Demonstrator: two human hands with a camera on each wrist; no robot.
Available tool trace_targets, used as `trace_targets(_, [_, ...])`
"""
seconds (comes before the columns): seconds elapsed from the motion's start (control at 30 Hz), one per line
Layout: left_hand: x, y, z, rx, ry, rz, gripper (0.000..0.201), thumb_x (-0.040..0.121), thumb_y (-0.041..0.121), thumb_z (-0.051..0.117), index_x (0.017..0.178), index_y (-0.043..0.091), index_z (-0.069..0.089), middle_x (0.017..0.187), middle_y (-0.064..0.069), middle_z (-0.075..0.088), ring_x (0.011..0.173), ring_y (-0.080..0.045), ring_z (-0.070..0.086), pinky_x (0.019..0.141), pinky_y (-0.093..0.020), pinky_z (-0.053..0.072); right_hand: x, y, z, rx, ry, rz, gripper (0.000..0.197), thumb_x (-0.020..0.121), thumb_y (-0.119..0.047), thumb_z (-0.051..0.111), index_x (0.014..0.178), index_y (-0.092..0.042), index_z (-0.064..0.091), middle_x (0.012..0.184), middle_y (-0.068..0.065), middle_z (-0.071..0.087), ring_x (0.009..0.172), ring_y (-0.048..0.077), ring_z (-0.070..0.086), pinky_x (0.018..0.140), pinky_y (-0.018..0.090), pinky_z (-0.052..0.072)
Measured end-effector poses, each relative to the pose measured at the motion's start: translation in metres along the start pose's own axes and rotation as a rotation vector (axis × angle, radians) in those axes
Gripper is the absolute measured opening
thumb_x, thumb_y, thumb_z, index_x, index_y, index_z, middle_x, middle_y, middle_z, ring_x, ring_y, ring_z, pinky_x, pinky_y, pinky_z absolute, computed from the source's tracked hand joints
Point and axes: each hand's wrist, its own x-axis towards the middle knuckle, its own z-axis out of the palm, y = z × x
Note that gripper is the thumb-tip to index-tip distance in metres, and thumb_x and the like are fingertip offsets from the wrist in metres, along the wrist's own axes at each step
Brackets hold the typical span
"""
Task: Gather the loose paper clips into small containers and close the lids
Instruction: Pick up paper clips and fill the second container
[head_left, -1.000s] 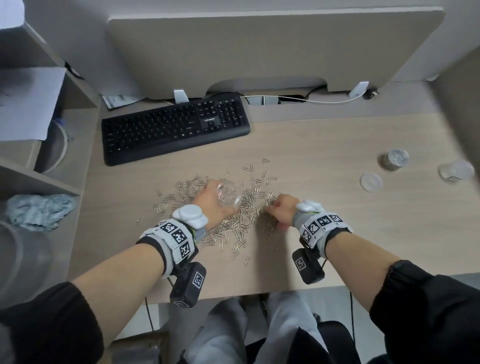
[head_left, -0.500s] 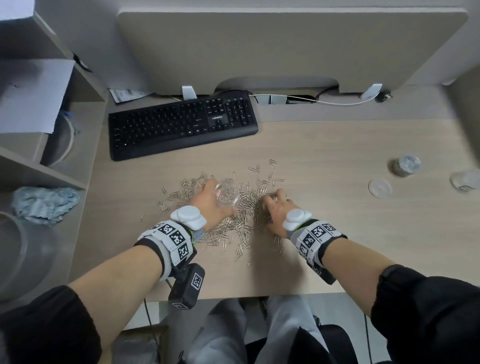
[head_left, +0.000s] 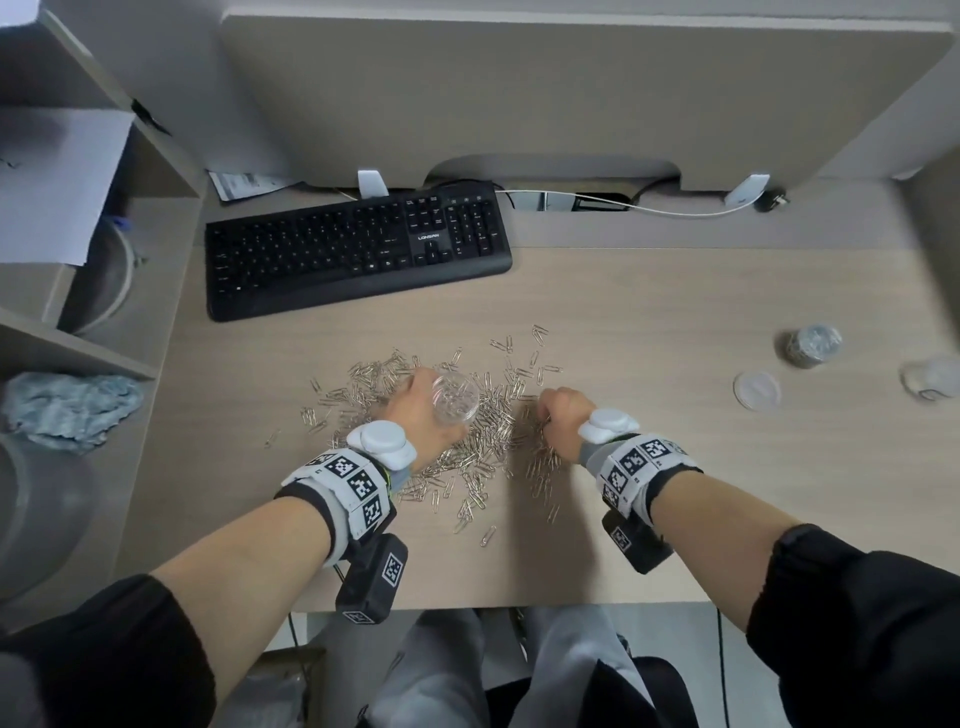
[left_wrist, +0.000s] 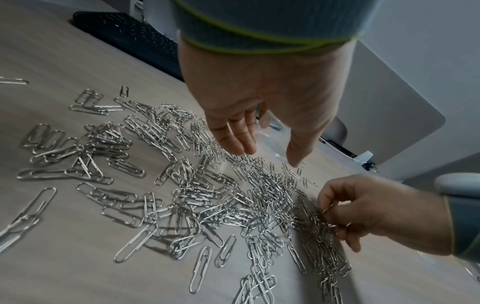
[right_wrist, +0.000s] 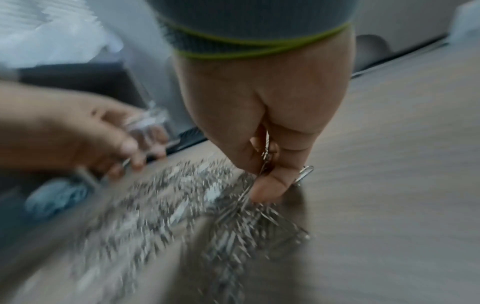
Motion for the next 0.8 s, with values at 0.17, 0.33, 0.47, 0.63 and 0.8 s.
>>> trace_targets(0.17, [0.008, 0.012, 0.006, 0.044, -0.047, 0.003, 0.065, 0.081, 0.024, 0.075, 0.136, 0.02, 0.039, 0.108, -0.005, 0.057, 0.073, -0.015, 0.064, 0.057, -0.025, 0.05, -0.006, 0.004, -0.024, 0.586, 0.074, 0.073, 0.024, 0.083, 0.006, 0.049, 0.076, -0.013, 0.06, 0.069, 0.014, 0.071, 0.068, 0.035, 0.071, 0.071, 0.047, 0.06])
trace_targets(0.33, [0.016, 0.021, 0.016, 0.082, -0.101, 0.033, 0.071, 0.078, 0.023, 0.078, 0.135, 0.021, 0.035, 0.101, -0.008, 0.065, 0.065, -0.017, 0.061, 0.05, -0.024, 0.046, -0.015, -0.022, -0.052, 0.819, 0.107, -0.09, 0.028, 0.084, 0.013, 0.048, 0.076, -0.012, 0.055, 0.059, 0.01, 0.058, 0.051, 0.031, 0.06, 0.052, 0.04, 0.055])
trace_targets(0.47, [0.015, 0.032, 0.017, 0.036, -0.085, 0.097, 0.071, 0.075, 0.03, 0.081, 0.132, 0.021, 0.039, 0.111, 0.001, 0.065, 0.073, -0.012, 0.065, 0.056, -0.019, 0.046, -0.02, -0.039, -0.062, 0.57, 0.128, -0.195, 0.022, 0.082, 0.006, 0.051, 0.083, -0.014, 0.06, 0.064, 0.004, 0.06, 0.046, 0.02, 0.059, 0.049, 0.033, 0.053])
trace_targets(0.63, [0.014, 0.036, 0.011, 0.0, -0.07, 0.122, 0.069, 0.076, 0.039, 0.077, 0.134, 0.023, 0.042, 0.119, 0.005, 0.062, 0.087, -0.014, 0.062, 0.068, -0.025, 0.045, -0.023, -0.049, -0.068, 0.373, 0.16, -0.278, 0.02, 0.084, -0.005, 0.058, 0.097, -0.013, 0.071, 0.09, 0.007, 0.072, 0.074, 0.022, 0.062, 0.079, 0.039, 0.055])
trace_targets(0.8, [0.014, 0.032, 0.006, 0.007, -0.06, 0.113, 0.071, 0.076, 0.035, 0.077, 0.136, 0.023, 0.042, 0.132, 0.005, 0.056, 0.091, -0.011, 0.059, 0.075, -0.026, 0.044, -0.026, -0.054, -0.07, 0.465, 0.146, -0.277, 0.018, 0.089, -0.005, 0.058, 0.098, -0.012, 0.072, 0.085, 0.008, 0.073, 0.076, 0.025, 0.072, 0.075, 0.038, 0.059])
